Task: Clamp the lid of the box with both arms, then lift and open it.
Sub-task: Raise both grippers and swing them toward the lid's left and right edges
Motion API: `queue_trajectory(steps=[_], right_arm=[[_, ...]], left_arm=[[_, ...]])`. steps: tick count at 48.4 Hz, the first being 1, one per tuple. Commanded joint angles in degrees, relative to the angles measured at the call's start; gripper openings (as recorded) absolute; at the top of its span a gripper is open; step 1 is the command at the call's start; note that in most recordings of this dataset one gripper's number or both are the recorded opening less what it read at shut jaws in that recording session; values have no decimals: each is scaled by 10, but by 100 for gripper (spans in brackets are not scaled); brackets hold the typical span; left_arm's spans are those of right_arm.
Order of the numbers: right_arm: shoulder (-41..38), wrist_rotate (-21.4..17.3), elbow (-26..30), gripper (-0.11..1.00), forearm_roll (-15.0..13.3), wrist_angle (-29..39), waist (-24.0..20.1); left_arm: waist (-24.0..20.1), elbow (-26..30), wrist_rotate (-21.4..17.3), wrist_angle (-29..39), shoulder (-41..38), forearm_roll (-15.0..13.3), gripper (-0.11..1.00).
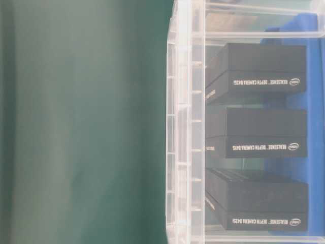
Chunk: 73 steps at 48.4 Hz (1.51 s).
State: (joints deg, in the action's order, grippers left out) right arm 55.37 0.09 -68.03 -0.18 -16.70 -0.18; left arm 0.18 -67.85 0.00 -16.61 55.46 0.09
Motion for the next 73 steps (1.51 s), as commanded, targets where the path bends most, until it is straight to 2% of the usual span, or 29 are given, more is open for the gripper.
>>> queue_trajectory(steps=[1,9,17,20,32,41,47,55,61,73], right_arm=[[-4,2,18,0,0,2,6],[-2,2,34,0,0,54,6],[-3,3,42,0,-2,67,13],[-4,4,43,0,-2,67,31],[-7,9,56,0,-7,83,150],[-11,9,69,0,-25,109,213],[-20,9,75,0,-25,119,230],[-35,8,81,0,-25,134,234],[-48,1,96,0,-25,183,239],[-100,-9,145,0,-22,352,243]], left_arm=[[1,16,3,8,-1,1,2],[1,16,2,11,4,1,2],[-1,17,-1,14,5,1,2],[-8,18,-1,15,5,2,2],[-74,20,-2,16,6,2,2],[-149,20,3,28,10,2,1],[-180,21,6,47,10,1,2],[-185,23,9,65,9,1,2],[-185,36,12,111,8,1,2],[-187,94,43,284,-18,1,2]])
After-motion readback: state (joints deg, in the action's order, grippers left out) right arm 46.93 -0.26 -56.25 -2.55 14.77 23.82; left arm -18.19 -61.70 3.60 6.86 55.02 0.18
